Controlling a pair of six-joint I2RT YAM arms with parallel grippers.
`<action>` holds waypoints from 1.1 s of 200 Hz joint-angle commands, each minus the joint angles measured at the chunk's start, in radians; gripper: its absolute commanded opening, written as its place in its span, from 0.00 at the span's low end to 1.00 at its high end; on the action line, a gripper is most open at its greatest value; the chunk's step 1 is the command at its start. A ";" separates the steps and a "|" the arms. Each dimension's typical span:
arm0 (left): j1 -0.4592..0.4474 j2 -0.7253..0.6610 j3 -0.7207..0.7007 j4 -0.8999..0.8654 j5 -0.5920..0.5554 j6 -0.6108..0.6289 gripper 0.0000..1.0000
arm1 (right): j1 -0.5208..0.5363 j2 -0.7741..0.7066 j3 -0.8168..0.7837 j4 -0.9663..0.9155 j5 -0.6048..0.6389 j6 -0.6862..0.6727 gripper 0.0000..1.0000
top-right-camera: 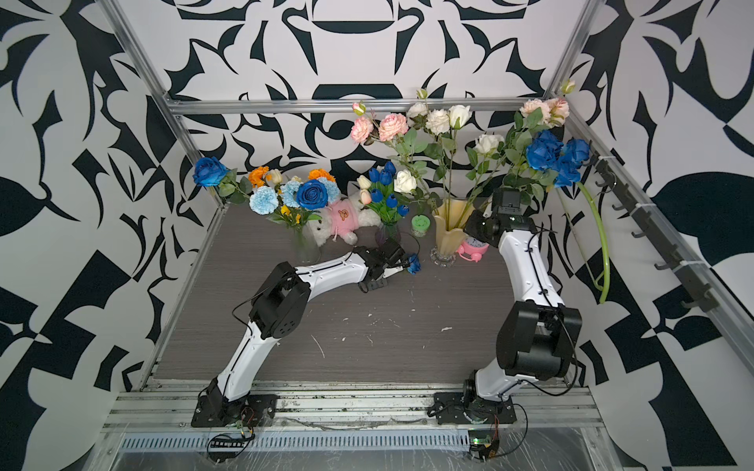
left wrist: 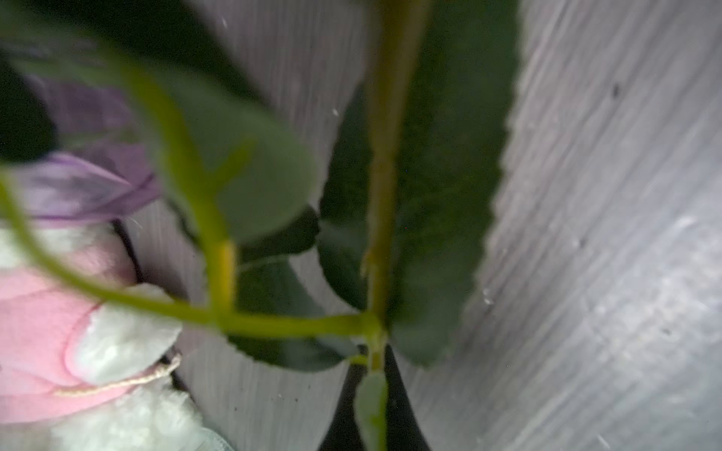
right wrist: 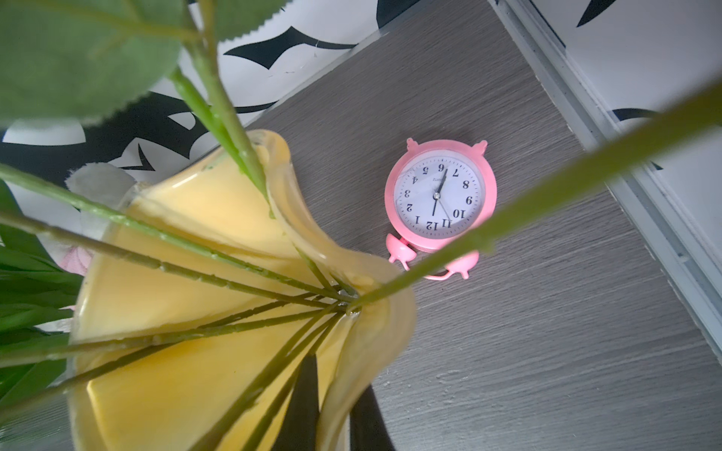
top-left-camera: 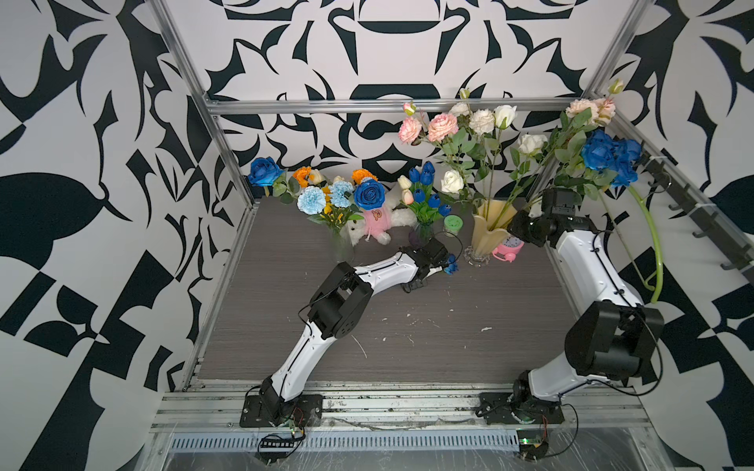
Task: Pick out blue flowers from the vase
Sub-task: Place the flower at the center of the board.
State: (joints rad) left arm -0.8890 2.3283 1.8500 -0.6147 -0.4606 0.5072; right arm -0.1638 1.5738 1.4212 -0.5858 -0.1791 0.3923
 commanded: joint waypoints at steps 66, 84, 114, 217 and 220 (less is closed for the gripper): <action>0.005 0.042 0.020 0.020 0.016 0.002 0.19 | -0.006 0.100 0.090 0.041 0.059 -0.016 0.19; 0.006 0.037 0.018 0.015 0.015 0.004 0.23 | -0.006 0.104 0.100 0.038 0.059 -0.019 0.25; 0.005 0.019 0.010 0.016 0.016 0.007 0.31 | -0.006 0.100 0.107 0.030 0.065 -0.025 0.34; -0.030 -0.181 -0.055 0.084 0.012 0.034 0.53 | -0.006 -0.053 0.041 0.096 0.054 -0.025 0.73; -0.032 -0.185 -0.054 0.087 0.011 0.035 0.53 | -0.007 -0.058 0.038 0.097 0.054 -0.025 0.74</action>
State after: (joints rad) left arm -0.8997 2.2269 1.8080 -0.5587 -0.4595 0.5339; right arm -0.1684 1.6005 1.4773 -0.5400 -0.1261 0.3676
